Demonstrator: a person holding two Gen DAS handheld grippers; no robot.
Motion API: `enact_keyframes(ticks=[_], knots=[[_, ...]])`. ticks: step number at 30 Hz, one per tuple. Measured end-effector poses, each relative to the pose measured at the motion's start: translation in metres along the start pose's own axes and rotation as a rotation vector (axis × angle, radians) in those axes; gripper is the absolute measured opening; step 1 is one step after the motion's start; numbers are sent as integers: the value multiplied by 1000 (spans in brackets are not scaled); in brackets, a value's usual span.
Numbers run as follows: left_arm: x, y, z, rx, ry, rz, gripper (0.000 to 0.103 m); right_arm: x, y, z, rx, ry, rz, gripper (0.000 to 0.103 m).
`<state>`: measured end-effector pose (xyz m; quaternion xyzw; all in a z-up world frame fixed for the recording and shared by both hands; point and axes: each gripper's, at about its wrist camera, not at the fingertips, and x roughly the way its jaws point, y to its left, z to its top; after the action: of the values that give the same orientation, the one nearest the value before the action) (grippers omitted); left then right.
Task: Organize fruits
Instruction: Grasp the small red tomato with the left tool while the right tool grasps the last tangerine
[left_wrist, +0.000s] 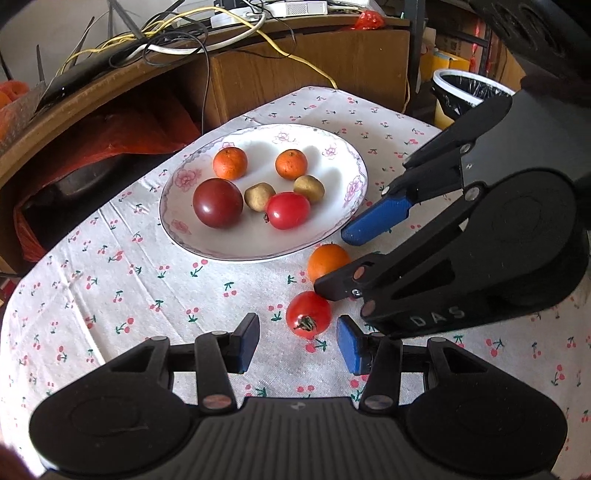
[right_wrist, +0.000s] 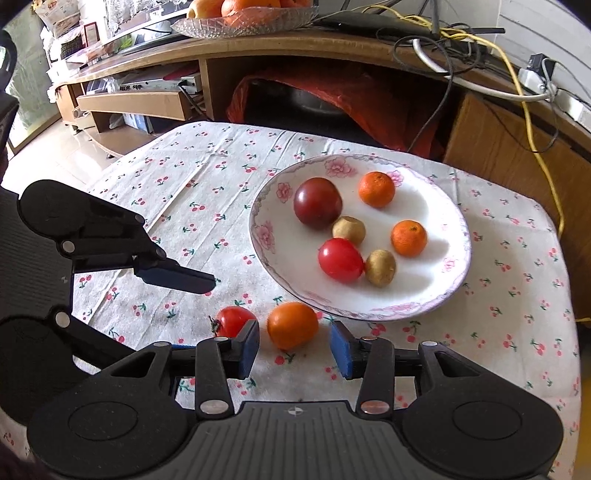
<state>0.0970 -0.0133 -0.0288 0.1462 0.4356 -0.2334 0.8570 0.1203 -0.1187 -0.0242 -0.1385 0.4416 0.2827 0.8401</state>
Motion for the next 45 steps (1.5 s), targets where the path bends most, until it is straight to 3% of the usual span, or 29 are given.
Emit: enact_keyframes(ticks=[3,7,15,23,25,36,45], knots=[[1,0,0,2,-9,3,54,4,-2,4,25,7,0,34],[4,0,2,-13,-10,-17,54,3,-8,4,57,27,16,23],[12,-6,6,-13,-2,-35,51,-7,-9,1,57,35,-4,16],[14,-11,7,5,3,-10,36,-9,-11,-1,51,33,-16,17],[14,-9,8,-3,11,-8,35,-6,-10,1,46,36,-14,21],[13,-7,7,-1,26,5,35,1,-6,9,56,62,8,19],[7,-7,8,31,26,41,35,-9,-6,6,32,57,-43,19]])
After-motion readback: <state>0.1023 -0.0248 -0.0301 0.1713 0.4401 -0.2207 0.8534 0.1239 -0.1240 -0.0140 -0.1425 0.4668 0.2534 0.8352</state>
